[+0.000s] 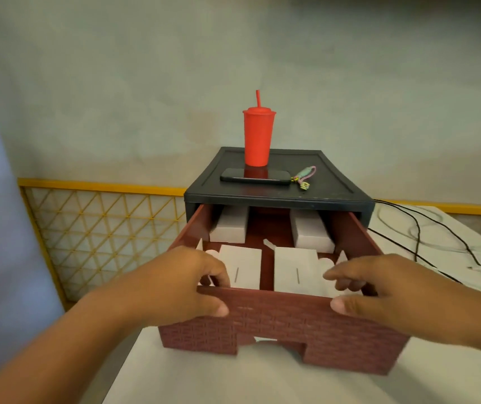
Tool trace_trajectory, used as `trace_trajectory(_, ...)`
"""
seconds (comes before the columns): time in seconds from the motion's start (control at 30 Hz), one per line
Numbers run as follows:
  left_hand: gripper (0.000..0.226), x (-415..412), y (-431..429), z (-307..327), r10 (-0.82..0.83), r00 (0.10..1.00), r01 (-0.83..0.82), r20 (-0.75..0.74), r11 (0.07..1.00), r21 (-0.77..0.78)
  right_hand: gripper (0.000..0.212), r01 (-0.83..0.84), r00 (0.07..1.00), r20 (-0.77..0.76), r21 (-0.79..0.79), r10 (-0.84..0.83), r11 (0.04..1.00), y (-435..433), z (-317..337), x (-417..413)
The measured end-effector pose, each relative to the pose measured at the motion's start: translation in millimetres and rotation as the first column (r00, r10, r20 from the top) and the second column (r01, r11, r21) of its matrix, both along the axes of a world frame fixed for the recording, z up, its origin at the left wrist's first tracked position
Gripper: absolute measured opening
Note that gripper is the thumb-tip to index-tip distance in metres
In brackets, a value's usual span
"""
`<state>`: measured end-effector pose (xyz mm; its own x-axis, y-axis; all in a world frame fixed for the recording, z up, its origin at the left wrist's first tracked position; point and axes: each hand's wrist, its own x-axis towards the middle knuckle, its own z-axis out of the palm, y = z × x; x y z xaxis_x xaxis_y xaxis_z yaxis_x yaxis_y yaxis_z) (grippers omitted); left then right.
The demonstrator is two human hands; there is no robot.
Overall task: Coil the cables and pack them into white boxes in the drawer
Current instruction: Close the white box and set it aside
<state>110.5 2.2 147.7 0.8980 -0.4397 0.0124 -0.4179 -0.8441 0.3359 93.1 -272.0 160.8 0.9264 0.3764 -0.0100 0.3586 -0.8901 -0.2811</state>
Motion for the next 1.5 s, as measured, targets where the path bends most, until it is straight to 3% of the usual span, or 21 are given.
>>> trace_trajectory(0.1, 0.023, 2, -7, -3, -0.022, 1.000, 0.020, 0.014, 0.990, 0.137, 0.034, 0.037, 0.984, 0.176, -0.149, -0.010, 0.988, -16, -9, -13)
trace_trajectory(0.23, 0.032, 12, -9, -6, 0.022, 0.998, -0.032, 0.057, 0.985, 0.170, 0.020, 0.087, 0.965, 0.260, -0.218, -0.028, 0.972, -18, -13, -11)
trace_trajectory(0.37, 0.034, 31, -8, -14, 0.087, 0.989, -0.105, 0.123, 0.983, 0.151, 0.011, 0.135, 0.956, 0.289, -0.285, -0.049, 0.949, -10, -16, 10)
trace_trajectory(0.53, 0.035, 58, -15, -19, 0.146, 0.976, -0.167, 0.162, 0.978, 0.128, 0.015, 0.178, 0.966, 0.240, -0.324, -0.102, 0.929, -7, -16, 39)
trace_trajectory(0.77, 0.009, 96, -28, -23, 0.229, 0.958, -0.254, 0.174, 0.956, 0.144, 0.024, 0.231, 0.954, 0.243, -0.217, -0.176, 0.948, -8, -22, 77)
trace_trajectory(1.2, 0.004, 107, -38, -30, 0.286, 0.914, -0.341, 0.288, 0.925, 0.167, 0.027, 0.233, 0.928, 0.326, -0.124, -0.182, 0.964, -17, -34, 100)
trace_trajectory(1.3, 0.012, 101, -44, -31, 0.290, 0.884, -0.381, 0.367, 0.902, 0.205, 0.034, 0.199, 0.910, 0.367, 0.019, -0.192, 0.980, -22, -40, 93)
trace_trajectory(1.4, 0.037, 92, -50, -34, 0.270, 0.850, -0.401, 0.452, 0.888, 0.224, 0.046, 0.166, 0.865, 0.445, 0.182, -0.231, 0.969, -46, -46, 79)
trace_trajectory(1.5, 0.054, 78, -65, -38, 0.247, 0.824, -0.340, 0.509, 0.935, 0.097, 0.047, 0.272, 0.829, 0.398, 0.325, -0.392, 0.906, -91, -58, 72)
